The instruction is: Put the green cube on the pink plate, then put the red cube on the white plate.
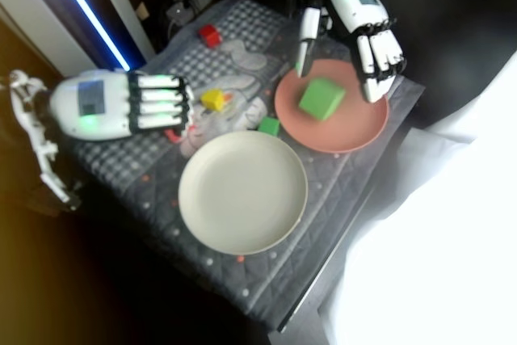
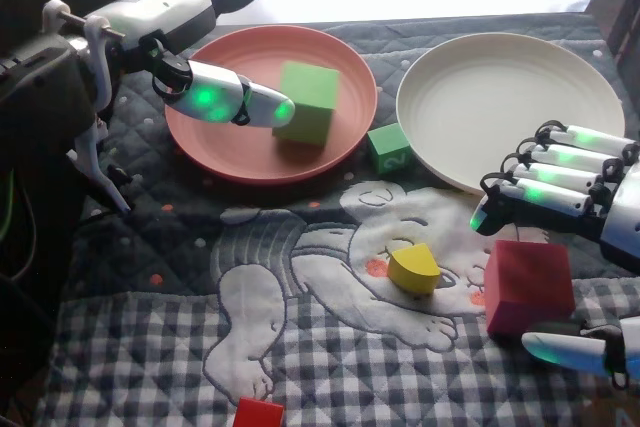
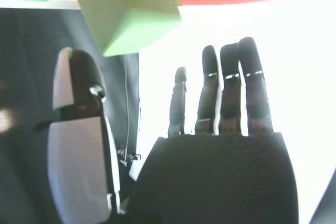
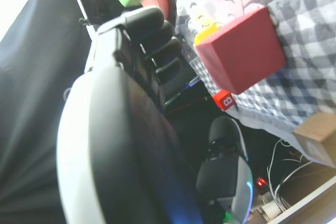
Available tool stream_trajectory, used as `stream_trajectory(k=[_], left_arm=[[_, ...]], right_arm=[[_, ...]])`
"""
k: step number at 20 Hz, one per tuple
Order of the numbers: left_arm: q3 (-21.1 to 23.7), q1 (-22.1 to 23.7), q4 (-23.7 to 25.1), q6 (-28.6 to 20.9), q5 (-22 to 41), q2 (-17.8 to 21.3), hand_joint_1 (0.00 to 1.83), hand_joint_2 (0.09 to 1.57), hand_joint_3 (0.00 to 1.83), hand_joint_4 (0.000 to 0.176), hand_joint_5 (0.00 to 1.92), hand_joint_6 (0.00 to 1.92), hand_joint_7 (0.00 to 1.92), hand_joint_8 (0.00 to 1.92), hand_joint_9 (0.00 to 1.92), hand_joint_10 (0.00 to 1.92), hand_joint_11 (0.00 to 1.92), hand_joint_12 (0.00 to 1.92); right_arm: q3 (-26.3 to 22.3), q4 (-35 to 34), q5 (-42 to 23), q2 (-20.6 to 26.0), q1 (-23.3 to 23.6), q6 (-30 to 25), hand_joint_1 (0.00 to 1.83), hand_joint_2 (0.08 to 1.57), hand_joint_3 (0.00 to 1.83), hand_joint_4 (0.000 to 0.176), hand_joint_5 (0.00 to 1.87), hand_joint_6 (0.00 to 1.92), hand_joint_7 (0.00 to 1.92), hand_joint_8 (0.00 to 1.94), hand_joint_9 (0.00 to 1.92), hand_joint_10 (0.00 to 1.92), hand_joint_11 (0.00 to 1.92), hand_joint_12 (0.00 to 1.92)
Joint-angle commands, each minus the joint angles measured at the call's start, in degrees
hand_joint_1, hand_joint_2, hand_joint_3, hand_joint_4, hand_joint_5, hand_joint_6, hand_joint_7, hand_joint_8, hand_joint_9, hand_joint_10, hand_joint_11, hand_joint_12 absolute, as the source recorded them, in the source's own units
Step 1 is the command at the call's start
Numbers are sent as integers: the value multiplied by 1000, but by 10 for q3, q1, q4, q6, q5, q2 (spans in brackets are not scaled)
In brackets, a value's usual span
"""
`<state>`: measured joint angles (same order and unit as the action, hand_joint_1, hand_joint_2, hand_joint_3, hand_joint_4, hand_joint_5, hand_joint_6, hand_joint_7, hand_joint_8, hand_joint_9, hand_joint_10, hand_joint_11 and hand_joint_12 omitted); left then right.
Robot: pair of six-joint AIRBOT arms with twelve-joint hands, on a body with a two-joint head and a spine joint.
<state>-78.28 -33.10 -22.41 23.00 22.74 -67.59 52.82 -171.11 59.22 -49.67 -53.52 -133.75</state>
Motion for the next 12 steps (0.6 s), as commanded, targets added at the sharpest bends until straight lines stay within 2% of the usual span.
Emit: stream_trajectory(k=[1,2,3,4,5,6,7,8,9,10,11,12], left_arm=[[6,1,0,-2,77,6,723,863,0,176,0,0,1,0,0,0,0,0],[24,-7,-1,-2,99,18,712,862,0,176,0,0,0,0,0,0,0,0],[42,-15,1,-2,121,31,671,862,13,176,0,0,82,17,47,118,0,433],[65,-23,9,-2,147,45,630,872,7,176,0,0,163,46,88,217,0,789],[88,-33,18,-2,173,60,604,882,2,176,0,0,216,88,161,471,0,1521],[113,-45,29,-2,201,74,580,890,0,176,0,0,219,169,31,1065,0,1800],[141,-59,41,-2,236,91,556,904,0,176,0,0,67,360,5,1138,0,1850],[175,-83,55,-2,285,110,514,942,1,176,0,0,33,363,0,900,0,1591],[182,-89,59,-2,297,114,514,942,1,176,0,0,33,363,0,900,0,1591],[196,-100,70,-2,320,121,510,938,0,176,0,0,6,604,0,1133,0,1692],[207,-113,83,-2,344,128,544,957,3,176,0,0,0,870,0,1255,0,1772],[211,-119,88,-2,353,129,572,976,5,176,0,0,0,955,0,1188,0,1648]], right_arm=[[0,-13,71,1,1,-5,380,996,357,0,72,1125,183,1218,126,1333,0,1739],[0,-13,71,2,2,-5,374,994,344,0,78,1119,208,1194,150,1300,0,1730],[0,-13,71,2,3,-5,426,993,332,0,73,1101,193,1134,106,1246,0,1640],[1,-13,71,2,5,-5,441,1002,318,0,75,1075,199,1072,99,1191,0,1562],[1,-13,71,2,7,-5,446,1004,287,0,85,1044,218,1043,111,1158,0,1494],[2,-13,71,1,9,-5,449,1005,263,0,82,1035,218,1047,102,1173,0,1497],[3,-13,71,-2,12,-5,484,1011,239,0,71,1043,194,1069,75,1197,0,1500],[7,-13,71,-8,17,-5,556,993,192,0,57,991,173,1025,70,1106,0,1357],[8,-13,71,-10,18,-5,556,993,192,0,57,991,173,1025,70,1106,0,1357],[11,-13,71,-14,20,-5,575,978,177,0,51,966,156,1026,61,1120,0,1345],[13,-13,71,-18,21,-5,584,956,168,0,50,942,131,1043,42,1149,0,1370],[14,-13,71,-20,21,-5,556,918,161,0,37,915,106,989,35,1118,0,1350]])
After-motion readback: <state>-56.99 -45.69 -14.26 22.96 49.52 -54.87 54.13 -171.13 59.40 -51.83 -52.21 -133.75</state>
